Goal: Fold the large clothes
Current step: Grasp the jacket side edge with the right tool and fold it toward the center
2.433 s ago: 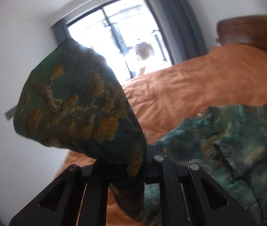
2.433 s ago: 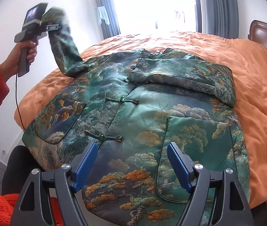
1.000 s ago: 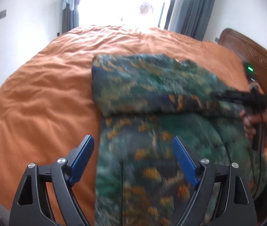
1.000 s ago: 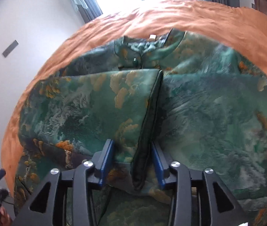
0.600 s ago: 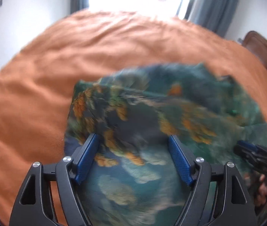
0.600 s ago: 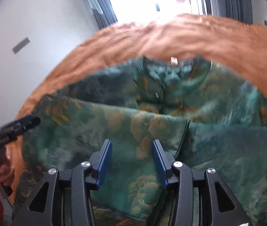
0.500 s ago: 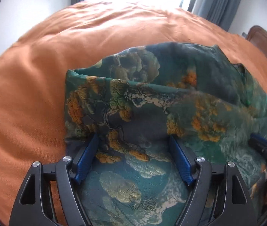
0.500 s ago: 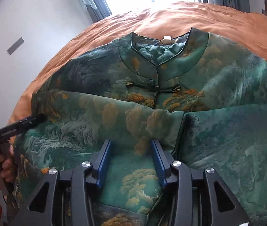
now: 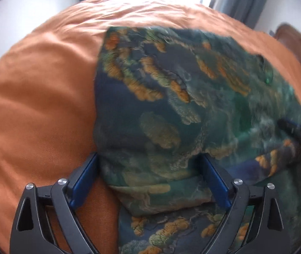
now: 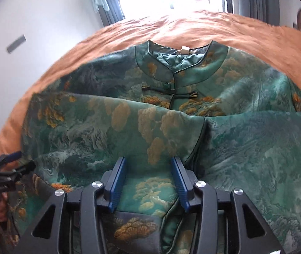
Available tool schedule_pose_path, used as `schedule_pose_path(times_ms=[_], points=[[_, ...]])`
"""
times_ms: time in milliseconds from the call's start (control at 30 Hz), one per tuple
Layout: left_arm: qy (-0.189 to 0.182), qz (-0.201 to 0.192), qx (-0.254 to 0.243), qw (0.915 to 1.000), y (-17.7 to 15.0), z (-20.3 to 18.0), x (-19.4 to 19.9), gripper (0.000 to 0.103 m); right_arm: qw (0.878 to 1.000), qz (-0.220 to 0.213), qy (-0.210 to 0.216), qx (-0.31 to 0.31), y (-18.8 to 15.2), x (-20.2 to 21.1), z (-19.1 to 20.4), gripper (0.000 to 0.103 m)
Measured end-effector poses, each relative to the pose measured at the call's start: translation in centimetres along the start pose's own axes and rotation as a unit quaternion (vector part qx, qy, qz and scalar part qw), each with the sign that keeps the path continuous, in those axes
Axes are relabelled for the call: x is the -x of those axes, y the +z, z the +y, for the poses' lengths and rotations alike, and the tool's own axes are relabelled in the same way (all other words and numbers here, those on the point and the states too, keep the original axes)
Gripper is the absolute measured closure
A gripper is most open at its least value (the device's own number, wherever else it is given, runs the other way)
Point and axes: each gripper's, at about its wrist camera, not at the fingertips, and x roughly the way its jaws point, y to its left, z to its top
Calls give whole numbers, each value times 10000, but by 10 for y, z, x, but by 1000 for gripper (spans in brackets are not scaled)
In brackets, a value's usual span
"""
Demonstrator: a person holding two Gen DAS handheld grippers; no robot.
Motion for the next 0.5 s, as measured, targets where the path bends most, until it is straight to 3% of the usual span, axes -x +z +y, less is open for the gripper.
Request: schedule_pose_path(times_ms=[100,233,300,500], points=[[-212,-250,25,9995,-13,0,38,14,10000,-12,8,6,-1,24,5,56],[-101,-562,-475,9972,-55,-8,94,11,9987,-443,-40,239,-32,84,3,34],[-117,-562,-571,9967,-77,-4,113,9,9980,-539,-170,292,-55,108,-5,28],[-12,-496,-588,9970,-141,4,146,9,9949,-628,-737,283,-139,175,-47,27]])
